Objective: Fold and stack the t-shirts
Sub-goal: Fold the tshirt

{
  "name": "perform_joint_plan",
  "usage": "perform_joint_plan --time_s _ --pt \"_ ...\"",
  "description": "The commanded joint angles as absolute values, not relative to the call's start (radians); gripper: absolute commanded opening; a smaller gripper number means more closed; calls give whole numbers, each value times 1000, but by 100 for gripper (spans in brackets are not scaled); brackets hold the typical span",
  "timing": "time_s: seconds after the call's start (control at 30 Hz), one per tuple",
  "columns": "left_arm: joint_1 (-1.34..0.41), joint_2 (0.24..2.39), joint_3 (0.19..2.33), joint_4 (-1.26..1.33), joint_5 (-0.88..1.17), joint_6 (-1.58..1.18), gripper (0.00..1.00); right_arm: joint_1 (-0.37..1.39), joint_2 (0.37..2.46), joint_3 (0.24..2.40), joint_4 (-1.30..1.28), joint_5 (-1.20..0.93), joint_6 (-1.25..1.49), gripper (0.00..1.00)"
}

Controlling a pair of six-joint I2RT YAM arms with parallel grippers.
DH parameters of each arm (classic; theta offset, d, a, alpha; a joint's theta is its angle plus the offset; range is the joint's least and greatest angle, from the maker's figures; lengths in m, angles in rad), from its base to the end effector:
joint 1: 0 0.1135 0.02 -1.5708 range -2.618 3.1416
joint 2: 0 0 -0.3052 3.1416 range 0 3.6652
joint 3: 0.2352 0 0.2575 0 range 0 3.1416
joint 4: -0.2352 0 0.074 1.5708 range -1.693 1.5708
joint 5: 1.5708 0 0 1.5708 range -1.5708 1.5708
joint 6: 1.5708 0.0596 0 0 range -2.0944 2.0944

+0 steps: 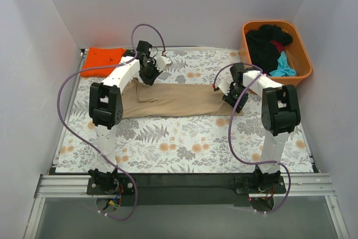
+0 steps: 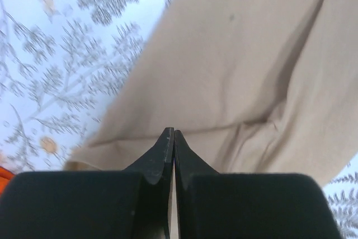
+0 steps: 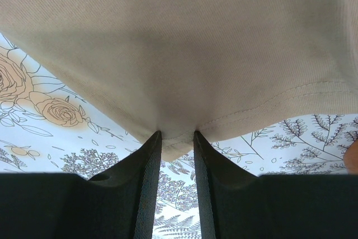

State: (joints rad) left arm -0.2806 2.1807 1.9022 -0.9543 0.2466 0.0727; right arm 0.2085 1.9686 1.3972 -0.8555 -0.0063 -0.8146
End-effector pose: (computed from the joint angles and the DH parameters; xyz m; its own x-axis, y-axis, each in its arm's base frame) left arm 0.4724 -0.1513 0.2282 -0.8790 0.3266 -0.3475 0.4113 0.8880 -0.2056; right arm 0.3917 0.0833 0.1777 -0.5132 -0.8521 -0.1029 -0.8470 0.5221 -0.1000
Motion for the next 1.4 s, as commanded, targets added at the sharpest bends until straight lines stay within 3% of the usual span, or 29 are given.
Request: perform_joint_plan --time_s 0.0,0.03,0.13,0.17,0.2,0.27,0.33,0.43,0.87,0.97,1.0,1.03,1.37 --pt "-308 2204 1983 -899 264 51 0 199 1930 1387 -879 -5 -818 31" --pt "-317 2215 2003 -919 265 54 0 199 1925 1385 -879 -5 -818 31" --pt "-310 2266 2137 -1130 336 74 43 199 1908 1374 -882 -5 -830 31" --pt "-307 2263 2138 -1175 344 86 52 199 1904 1371 -881 21 -836 31" --pt "-301 2222 2117 -1213 341 93 58 198 1902 1370 -881 21 -838 31" --pt "-273 2156 1966 -1163 325 118 60 198 1898 1370 -881 17 -839 31" --pt "-258 2061 1825 -1128 286 150 57 199 1901 1371 -881 12 -838 31" --pt "-245 2011 1769 -1124 272 172 44 199 1908 1368 -879 8 -836 31" --pt "-232 2011 1677 -1029 224 206 41 198 1910 1374 -881 20 -838 31" --pt "-232 2022 1681 -1022 229 209 21 199 1911 1374 -882 15 -836 31" --pt "-232 2023 1686 -1020 233 207 6 199 1911 1374 -881 14 -836 31" --pt "-233 2022 1704 -1020 238 203 1 198 1911 1373 -882 15 -836 31" --pt "-281 2193 1972 -959 267 124 0 199 1907 1371 -882 20 -841 28"
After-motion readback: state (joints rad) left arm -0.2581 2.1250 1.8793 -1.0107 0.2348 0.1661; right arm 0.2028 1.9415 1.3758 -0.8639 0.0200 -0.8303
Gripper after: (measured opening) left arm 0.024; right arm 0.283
